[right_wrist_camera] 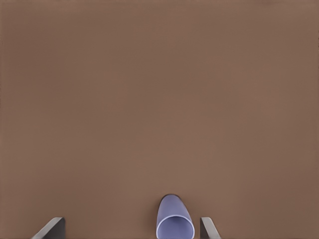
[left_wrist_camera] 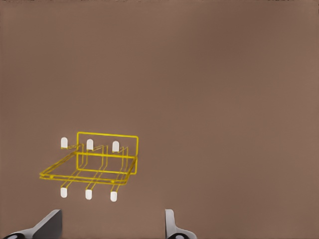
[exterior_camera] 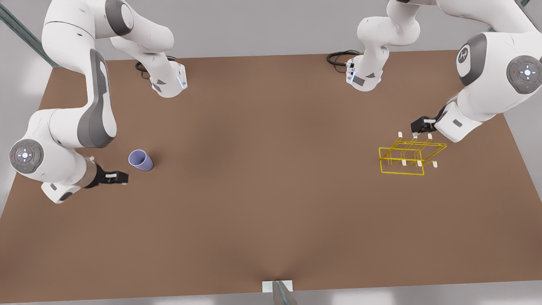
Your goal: Place the cup on the cup holder
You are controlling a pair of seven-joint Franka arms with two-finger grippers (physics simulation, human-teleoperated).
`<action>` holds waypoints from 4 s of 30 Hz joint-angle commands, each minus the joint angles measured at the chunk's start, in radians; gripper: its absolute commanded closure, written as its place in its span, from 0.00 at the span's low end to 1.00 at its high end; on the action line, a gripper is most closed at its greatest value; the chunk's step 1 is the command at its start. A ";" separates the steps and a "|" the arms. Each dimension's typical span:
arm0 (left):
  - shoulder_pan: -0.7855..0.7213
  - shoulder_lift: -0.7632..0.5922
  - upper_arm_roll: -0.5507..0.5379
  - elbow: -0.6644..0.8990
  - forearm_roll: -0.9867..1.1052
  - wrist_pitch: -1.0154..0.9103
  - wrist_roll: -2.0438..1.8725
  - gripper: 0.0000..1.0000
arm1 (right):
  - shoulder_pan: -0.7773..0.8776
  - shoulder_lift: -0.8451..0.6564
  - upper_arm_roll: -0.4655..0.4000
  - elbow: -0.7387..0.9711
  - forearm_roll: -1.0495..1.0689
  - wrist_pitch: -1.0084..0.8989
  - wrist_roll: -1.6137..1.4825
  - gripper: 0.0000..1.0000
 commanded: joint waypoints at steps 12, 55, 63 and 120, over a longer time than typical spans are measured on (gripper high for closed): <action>0.009 0.027 0.005 -0.010 -0.017 0.031 -0.019 0.00 | -0.047 -0.180 0.064 -0.486 0.060 0.299 0.040 0.00; 0.011 0.033 -0.001 -0.039 -0.021 -0.027 -0.014 0.00 | -0.106 -0.102 0.055 -0.874 0.032 0.510 -0.166 0.42; 0.011 0.033 -0.003 -0.038 -0.021 -0.029 -0.013 0.00 | -0.110 -0.067 0.040 -0.862 0.019 0.614 -0.166 0.79; -0.181 0.131 -0.010 -0.032 -0.018 -0.029 -0.622 0.00 | 0.466 0.915 0.537 0.419 0.531 0.885 0.928 0.79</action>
